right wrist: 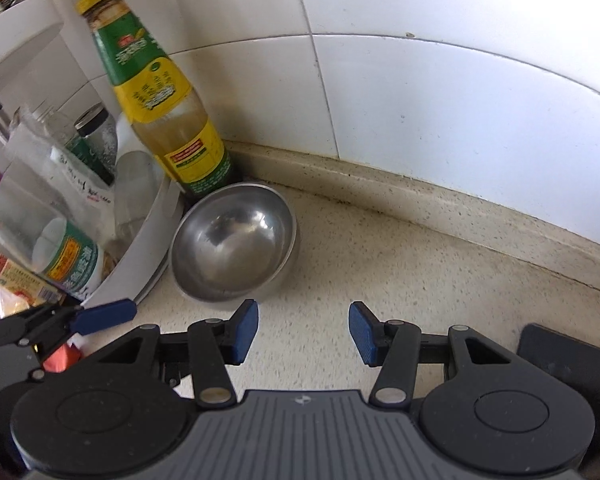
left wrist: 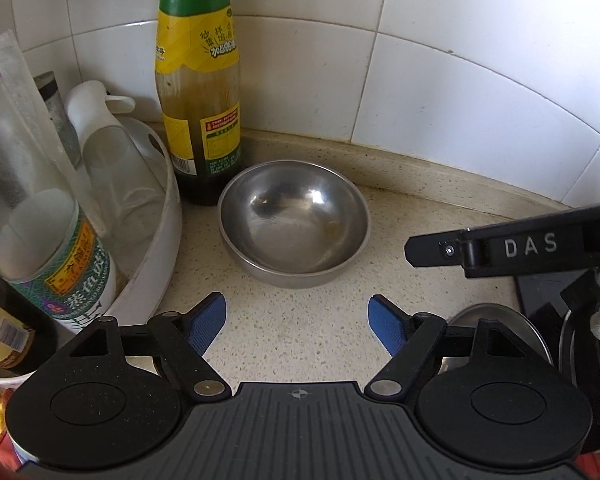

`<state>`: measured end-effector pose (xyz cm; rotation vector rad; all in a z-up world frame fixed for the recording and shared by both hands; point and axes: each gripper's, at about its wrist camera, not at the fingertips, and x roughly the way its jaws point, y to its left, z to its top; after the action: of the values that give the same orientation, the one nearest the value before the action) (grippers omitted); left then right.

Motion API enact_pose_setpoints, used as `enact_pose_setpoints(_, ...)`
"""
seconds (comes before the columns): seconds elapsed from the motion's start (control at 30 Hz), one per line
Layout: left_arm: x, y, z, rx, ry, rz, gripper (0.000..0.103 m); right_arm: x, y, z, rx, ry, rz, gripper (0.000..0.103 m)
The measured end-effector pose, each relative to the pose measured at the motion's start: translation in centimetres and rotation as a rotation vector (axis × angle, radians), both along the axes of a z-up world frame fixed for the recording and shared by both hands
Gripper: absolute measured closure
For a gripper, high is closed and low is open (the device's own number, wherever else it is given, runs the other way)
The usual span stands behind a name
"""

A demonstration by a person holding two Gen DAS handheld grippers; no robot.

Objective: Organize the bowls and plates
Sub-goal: 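Move the left gripper to the steel bowl by the green-label bottle and grasp its rim, then lift the steel bowl with the left gripper and lower it into the nested steel bowls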

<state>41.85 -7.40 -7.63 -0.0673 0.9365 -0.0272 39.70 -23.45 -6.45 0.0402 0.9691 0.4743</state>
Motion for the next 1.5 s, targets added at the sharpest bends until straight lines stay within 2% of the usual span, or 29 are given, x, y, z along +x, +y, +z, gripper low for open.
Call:
enact_pose_setpoints(0.27, 1.2, 0.3, -0.7, -0.021, 0.013, 0.037, 0.019, 2.0, 0.3, -0.8, 0.033, 0.006, 0.002, 0.055)
enact_pose_setpoints(0.4, 1.7, 1.2, -0.8, -0.057, 0.011, 0.086, 0.019, 2.8, 0.6, -1.1, 0.032, 0.0, -0.002, 0.055)
enact_pose_setpoints(0.67, 3.0, 2.0, -1.4, -0.08, 0.002, 0.168, 0.019, 4.7, 0.5, -2.0, 0.041, 0.012, -0.022, 0.055)
enact_pose_setpoints(0.83, 4.4, 2.8, -2.4, -0.116, 0.034, 0.212, 0.021, 5.9, 1.7, -2.3, 0.077, 0.022, 0.001, 0.055)
enact_pose_setpoints(0.93, 5.2, 2.9, -2.9, -0.124, 0.045, 0.214, 0.028, 6.5, 2.6, -3.1, 0.083, 0.045, 0.019, 0.062)
enact_pose_setpoints(1.0, 5.7, 2.9, -3.3, -0.134, 0.064, 0.198, 0.037, 6.9, 3.1, -3.8, 0.082, 0.076, 0.023, 0.077)
enact_pose_setpoints(1.03, 6.0, 2.8, -3.6, -0.139, 0.077, 0.191, 0.043, 7.1, 3.2, -4.2, 0.084, 0.097, 0.023, 0.08)
enact_pose_setpoints(1.1, 6.4, 2.7, -4.2, -0.14, 0.096, 0.184, 0.046, 7.2, 3.3, -4.9, 0.106, 0.125, 0.029, 0.084)
enact_pose_setpoints(1.2, 6.8, 2.5, -4.8, -0.133, 0.112, 0.168, 0.05, 7.0, 3.5, -5.3, 0.104, 0.124, 0.038, 0.085)
enact_pose_setpoints(1.37, 6.4, 1.8, -4.3, -0.122, 0.104, 0.134, 0.048, 6.4, 2.6, -5.1, 0.119, 0.127, 0.025, 0.085)
enact_pose_setpoints(1.5, 5.9, 1.2, -3.1, -0.118, 0.075, 0.115, 0.045, 5.8, 2.0, -3.7, 0.136, 0.103, 0.016, 0.085)
